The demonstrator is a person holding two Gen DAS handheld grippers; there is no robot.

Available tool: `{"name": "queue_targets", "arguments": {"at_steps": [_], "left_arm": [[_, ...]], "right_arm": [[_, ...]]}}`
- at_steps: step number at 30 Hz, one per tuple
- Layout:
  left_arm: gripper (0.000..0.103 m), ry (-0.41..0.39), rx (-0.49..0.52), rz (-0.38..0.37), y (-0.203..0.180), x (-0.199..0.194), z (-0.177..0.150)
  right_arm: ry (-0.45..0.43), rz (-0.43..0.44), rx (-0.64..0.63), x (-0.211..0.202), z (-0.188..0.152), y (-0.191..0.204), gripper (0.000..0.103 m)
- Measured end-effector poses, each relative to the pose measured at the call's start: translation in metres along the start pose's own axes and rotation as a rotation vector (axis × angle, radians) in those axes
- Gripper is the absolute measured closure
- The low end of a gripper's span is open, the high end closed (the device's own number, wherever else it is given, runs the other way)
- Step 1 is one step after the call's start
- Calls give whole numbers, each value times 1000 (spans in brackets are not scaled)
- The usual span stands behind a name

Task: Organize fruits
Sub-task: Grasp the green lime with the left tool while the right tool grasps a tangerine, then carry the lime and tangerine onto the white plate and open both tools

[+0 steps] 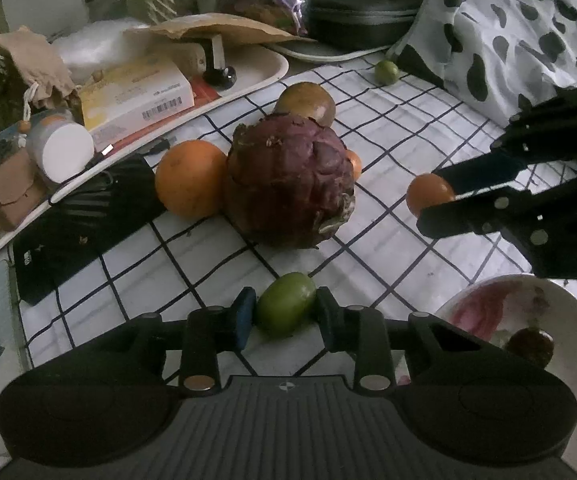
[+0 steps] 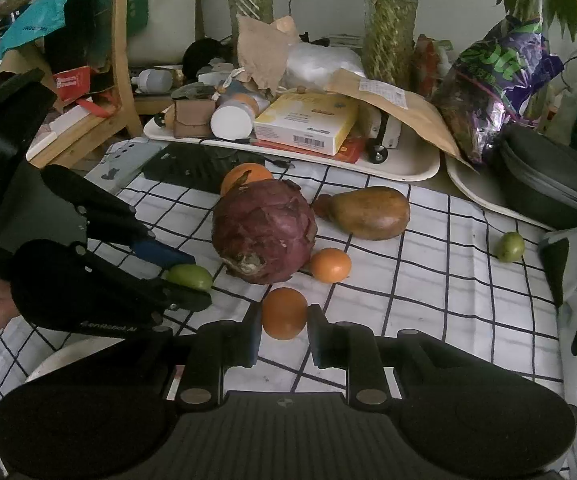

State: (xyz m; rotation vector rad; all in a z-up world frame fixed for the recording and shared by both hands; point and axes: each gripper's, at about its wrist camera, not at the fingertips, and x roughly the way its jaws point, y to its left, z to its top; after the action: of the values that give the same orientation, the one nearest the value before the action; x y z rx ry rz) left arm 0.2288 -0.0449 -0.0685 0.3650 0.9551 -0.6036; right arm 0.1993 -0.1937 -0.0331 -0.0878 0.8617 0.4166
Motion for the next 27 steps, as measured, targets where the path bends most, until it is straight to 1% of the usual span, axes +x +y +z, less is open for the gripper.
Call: {"name": "queue_targets", "arguments": {"at_steps": [7, 10, 16, 27], "left_arm": [[71, -37, -13, 5, -2, -15, 2], [71, -49, -22, 29, -3, -22, 2], [71, -83, -38, 15, -5, -39, -2], [71, -150, -53, -20, -29, -77, -20]], "right_arm": [[-20, -1, -5, -10, -1, 4, 78], [-27, -9, 7, -15, -4, 4, 78], [-30, -24, 50, -28, -15, 1, 78], [-41, -26, 90, -52, -36, 4, 78]]}}
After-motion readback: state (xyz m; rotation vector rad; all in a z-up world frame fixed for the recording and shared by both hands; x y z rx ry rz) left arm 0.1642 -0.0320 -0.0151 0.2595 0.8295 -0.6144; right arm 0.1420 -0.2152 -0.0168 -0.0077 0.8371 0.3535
